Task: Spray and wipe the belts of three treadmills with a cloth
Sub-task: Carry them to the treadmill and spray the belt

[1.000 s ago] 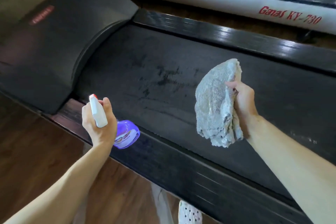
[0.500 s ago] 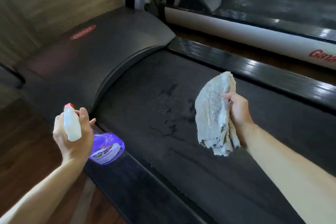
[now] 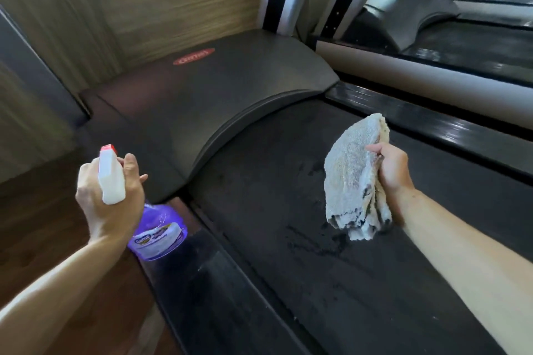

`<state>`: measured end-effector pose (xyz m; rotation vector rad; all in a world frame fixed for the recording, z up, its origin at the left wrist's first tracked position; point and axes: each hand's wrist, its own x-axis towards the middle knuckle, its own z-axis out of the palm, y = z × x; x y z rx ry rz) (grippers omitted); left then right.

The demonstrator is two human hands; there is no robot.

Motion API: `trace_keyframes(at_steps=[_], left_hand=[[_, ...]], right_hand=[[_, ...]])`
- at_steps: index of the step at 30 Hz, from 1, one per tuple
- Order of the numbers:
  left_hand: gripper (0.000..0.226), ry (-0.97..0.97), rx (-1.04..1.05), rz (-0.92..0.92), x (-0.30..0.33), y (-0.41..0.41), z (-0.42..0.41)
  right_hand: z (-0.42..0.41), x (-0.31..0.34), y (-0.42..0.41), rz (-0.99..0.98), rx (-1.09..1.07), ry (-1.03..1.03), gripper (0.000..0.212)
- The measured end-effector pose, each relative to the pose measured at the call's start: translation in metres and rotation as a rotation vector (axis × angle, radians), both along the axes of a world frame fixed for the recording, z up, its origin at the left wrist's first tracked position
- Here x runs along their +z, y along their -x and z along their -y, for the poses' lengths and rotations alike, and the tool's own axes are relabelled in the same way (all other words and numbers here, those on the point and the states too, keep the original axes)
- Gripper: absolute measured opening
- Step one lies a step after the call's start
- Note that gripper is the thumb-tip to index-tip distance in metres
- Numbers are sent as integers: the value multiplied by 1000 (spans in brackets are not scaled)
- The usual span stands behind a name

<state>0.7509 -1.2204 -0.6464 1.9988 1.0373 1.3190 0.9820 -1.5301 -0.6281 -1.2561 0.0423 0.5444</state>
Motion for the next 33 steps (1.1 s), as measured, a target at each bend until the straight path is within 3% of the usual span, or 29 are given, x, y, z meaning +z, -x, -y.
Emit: trace_keyframes(at_steps=[5,8,23,27,29,33], left_hand=[[35,-45,-3,35,-21,-4,-35],[38,-56,14,33,-27,-6,-42],[40,-47,-46,-6,-27,-2,-47],[98,51,-188,-10,-29,13,-43],[102,-60,-240,45,-31,23,-46],[85,-465,-236,136,-10,27,-39]], right_hand=[[-40,-17,-5,24,7,19,41],[-58,-22,1,31,5,15,36],[-92,-32,14,61,94,29,35],[-98,-35,19,64,96,47,34],[-99,-37,19,69,93,58,34],[-97,-38,15,74,81,85,36]])
